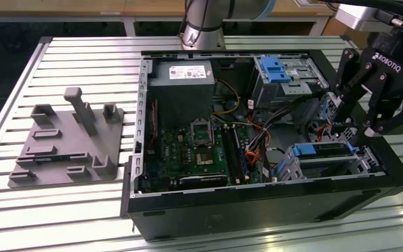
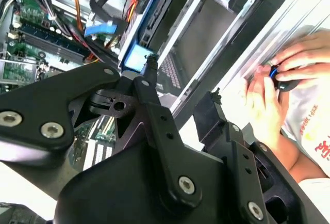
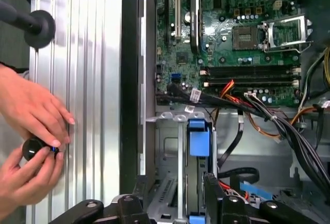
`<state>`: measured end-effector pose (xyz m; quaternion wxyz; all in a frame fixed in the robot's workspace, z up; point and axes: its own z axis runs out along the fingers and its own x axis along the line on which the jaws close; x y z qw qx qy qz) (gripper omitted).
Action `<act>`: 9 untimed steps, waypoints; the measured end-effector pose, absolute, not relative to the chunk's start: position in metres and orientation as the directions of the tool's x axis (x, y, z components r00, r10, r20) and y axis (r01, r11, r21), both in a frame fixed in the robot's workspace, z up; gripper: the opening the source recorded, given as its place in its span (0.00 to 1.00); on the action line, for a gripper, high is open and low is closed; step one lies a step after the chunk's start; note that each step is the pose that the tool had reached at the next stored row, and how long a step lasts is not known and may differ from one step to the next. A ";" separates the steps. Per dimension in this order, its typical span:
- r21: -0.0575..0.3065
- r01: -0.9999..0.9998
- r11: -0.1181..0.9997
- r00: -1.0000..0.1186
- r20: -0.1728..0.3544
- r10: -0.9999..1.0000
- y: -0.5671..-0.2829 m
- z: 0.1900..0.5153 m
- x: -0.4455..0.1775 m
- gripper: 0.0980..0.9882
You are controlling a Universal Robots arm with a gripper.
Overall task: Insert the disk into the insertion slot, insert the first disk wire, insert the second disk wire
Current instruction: 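Insert the first disk wire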
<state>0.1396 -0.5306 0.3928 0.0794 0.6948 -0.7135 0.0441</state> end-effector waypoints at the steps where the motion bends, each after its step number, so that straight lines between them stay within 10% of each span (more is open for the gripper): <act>1: 0.048 -0.998 0.031 -0.022 0.175 -0.984 -0.530 0.393 0.142 0.52; 9: 0.050 -0.998 0.030 -0.021 0.176 -0.984 -0.523 0.391 0.155 0.52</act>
